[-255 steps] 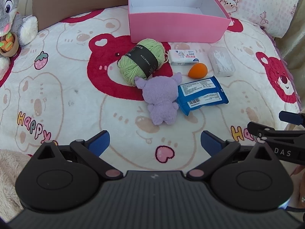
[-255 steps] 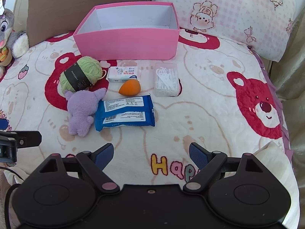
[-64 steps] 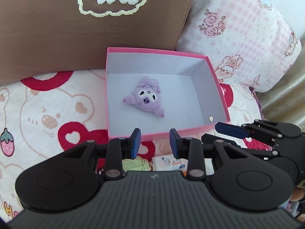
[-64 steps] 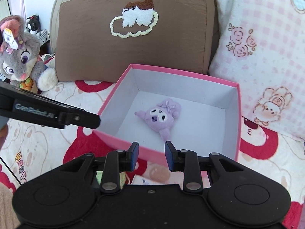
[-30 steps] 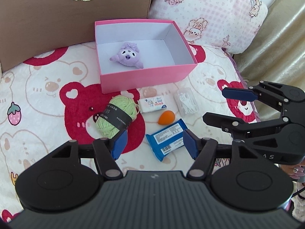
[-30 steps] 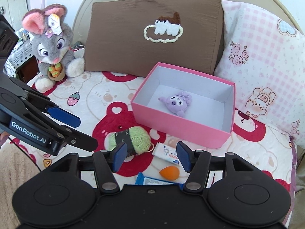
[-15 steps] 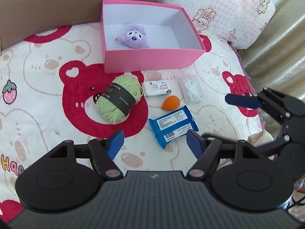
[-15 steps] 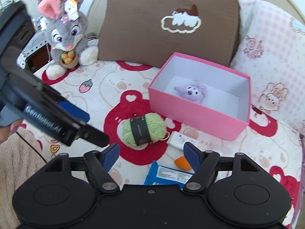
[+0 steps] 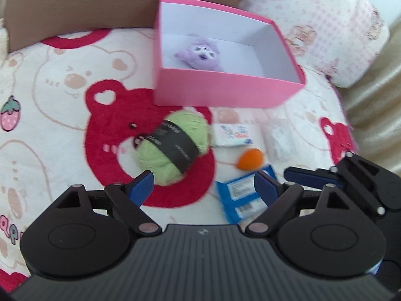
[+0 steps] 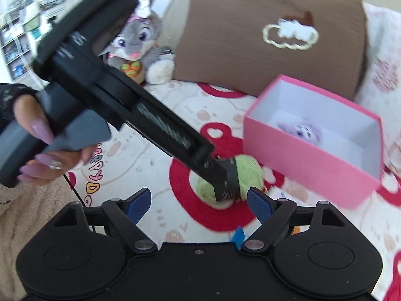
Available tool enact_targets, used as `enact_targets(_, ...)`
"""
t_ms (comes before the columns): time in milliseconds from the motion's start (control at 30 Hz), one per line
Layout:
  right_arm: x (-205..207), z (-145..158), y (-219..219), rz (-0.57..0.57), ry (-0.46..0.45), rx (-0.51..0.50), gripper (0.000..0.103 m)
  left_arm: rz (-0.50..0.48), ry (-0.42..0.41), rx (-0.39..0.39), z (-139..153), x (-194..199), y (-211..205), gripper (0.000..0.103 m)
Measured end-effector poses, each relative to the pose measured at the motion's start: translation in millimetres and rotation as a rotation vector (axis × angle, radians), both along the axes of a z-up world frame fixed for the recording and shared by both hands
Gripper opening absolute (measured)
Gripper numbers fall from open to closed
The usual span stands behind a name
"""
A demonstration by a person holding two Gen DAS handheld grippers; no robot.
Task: Organize objects
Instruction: 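Close the left tool on the green yarn ball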
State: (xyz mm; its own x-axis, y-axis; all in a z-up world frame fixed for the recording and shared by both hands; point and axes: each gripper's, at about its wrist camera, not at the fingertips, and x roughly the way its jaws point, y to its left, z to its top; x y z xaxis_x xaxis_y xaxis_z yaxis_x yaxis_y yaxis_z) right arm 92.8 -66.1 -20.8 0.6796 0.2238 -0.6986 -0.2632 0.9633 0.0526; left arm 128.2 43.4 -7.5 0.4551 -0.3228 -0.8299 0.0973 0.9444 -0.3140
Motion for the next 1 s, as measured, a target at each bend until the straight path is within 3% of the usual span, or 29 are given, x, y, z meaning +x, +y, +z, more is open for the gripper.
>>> enact_targets(267,43,-36,-4,0.033,0.047,-0.043,0.087,0.091,0.034,-0.006,-43,17,19,0.086)
enact_targets(367,57,-49,-8,0.003,0.081,-0.057,0.087,0.105,0.031,0.025,-56,20,19,0.086)
enact_targets(700,79,-67,-2,0.068,0.028,-0.199,0.087,0.168,0.031,-0.091,-71,30,30,0.085)
enact_targets(900,75,-84,-15,-0.063,-0.038,-0.052,0.087,0.196,0.031,-0.113,-81,36,39,0.083)
enact_targets(1000,78,-94,-16,-0.056,-0.018,-0.1,0.087,0.209,0.057,-0.147,-87,39,43,0.082)
